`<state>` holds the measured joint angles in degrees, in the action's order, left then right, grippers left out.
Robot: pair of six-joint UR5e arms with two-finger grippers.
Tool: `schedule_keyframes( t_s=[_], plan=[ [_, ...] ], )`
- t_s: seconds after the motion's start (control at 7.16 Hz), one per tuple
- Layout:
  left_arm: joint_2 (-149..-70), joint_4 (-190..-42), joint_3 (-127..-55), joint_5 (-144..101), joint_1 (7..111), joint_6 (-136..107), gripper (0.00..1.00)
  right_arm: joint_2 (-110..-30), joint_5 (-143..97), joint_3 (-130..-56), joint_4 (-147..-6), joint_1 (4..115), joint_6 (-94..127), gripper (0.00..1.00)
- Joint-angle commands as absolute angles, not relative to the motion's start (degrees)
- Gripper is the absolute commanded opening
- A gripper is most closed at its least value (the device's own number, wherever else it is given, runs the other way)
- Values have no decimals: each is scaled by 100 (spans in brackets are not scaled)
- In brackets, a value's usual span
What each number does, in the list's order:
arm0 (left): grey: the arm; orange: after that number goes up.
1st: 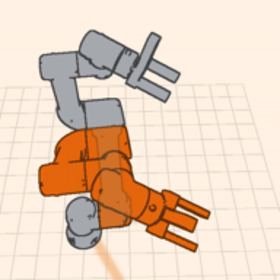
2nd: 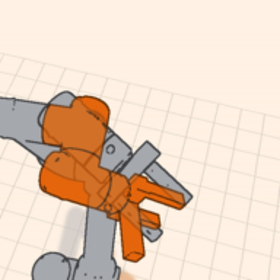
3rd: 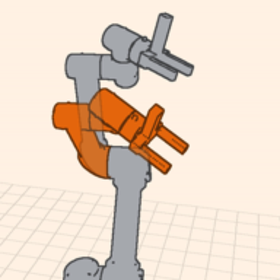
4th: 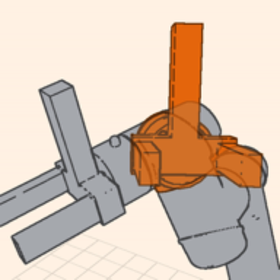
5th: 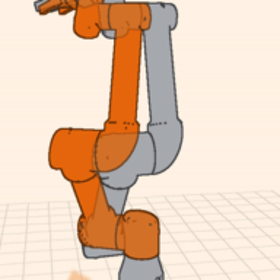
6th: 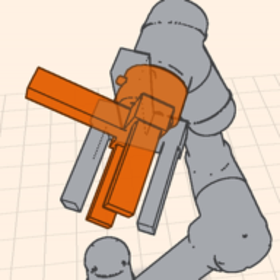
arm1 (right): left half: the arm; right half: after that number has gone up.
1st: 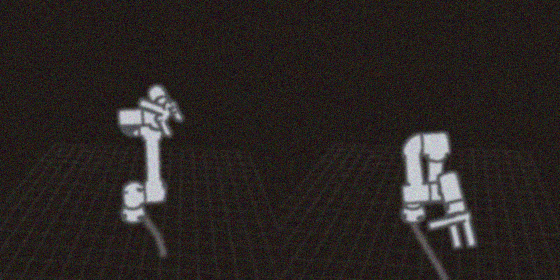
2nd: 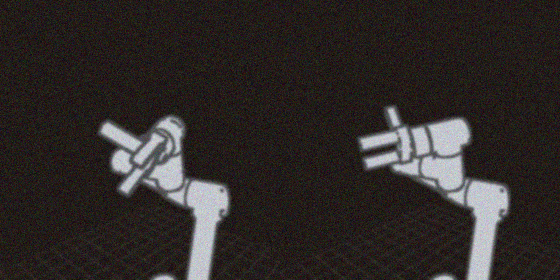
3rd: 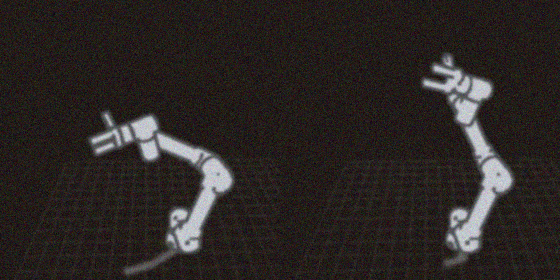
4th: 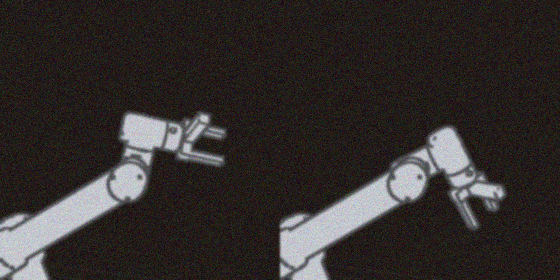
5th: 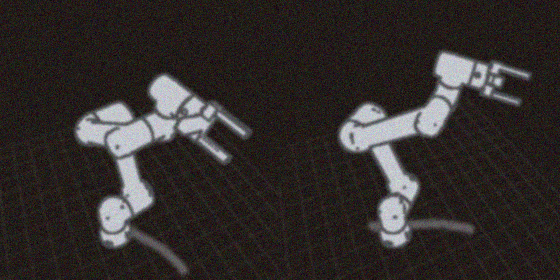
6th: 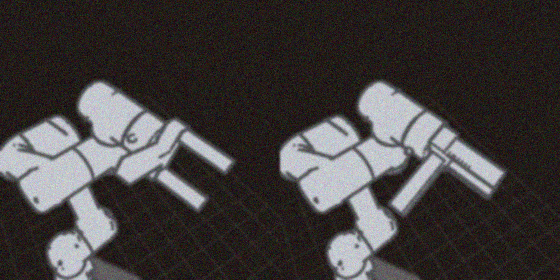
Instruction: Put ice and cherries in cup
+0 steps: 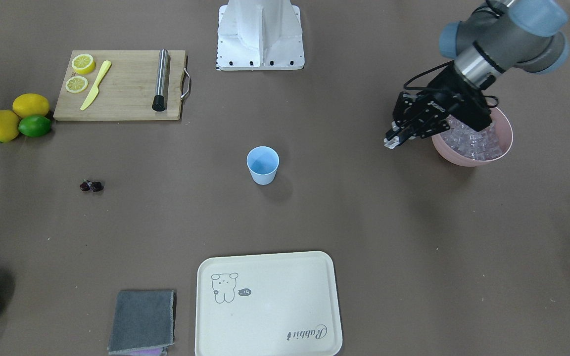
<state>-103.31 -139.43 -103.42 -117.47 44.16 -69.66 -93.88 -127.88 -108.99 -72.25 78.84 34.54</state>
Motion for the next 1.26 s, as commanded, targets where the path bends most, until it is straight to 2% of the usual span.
schedule_keyframes(
  t_s=[0.0, 0.28, 0.98, 1.12],
  plan=[
    [-11298, -13931, -9567, -10185, 3345, -7811, 0, -9369, -12788, -10890, -7225, 7884, 3437, 100],
    [-11837, -13808, -9361, -9642, 2945, -8354, 0, -9317, -12762, -10863, -7225, 7866, 3437, 100],
    [-12251, -13562, -9369, -9318, 2656, -8763, 0, -9237, -12683, -10854, -7225, 7822, 3445, 100],
    [-12278, -13544, -9369, -9221, 2585, -8771, 6, -9237, -12683, -10854, -7225, 7814, 3445, 100]
  ],
)
